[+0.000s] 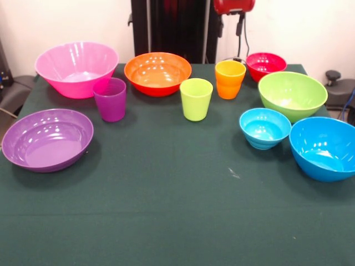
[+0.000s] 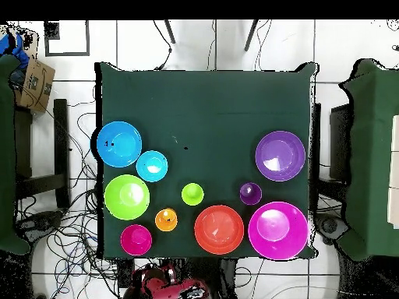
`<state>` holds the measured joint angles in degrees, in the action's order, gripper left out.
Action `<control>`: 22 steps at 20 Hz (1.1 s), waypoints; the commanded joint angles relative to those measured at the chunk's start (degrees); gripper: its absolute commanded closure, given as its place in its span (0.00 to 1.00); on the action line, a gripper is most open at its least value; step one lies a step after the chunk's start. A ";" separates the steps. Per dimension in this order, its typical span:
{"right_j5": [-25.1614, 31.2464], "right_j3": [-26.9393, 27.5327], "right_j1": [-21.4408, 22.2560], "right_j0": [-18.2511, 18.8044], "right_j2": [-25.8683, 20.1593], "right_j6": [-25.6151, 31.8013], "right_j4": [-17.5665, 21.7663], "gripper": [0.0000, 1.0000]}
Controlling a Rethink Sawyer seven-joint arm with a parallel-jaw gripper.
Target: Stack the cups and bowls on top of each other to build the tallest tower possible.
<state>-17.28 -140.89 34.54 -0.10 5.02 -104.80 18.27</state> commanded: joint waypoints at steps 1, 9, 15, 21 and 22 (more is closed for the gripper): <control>4.67 6.84 -0.76 1.38 -5.86 -12.39 -7.83 0.00; 2.52 6.09 -1.01 1.39 -5.61 -14.99 -11.73 0.00; 3.19 6.47 -0.68 1.20 -5.27 -16.39 -12.80 0.00; 2.67 6.69 -1.31 1.97 -5.39 -17.81 -12.45 0.00; 2.47 6.46 -1.23 2.04 -5.53 -18.14 -12.28 0.00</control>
<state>-17.28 -140.90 34.53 0.75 4.80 -113.05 9.38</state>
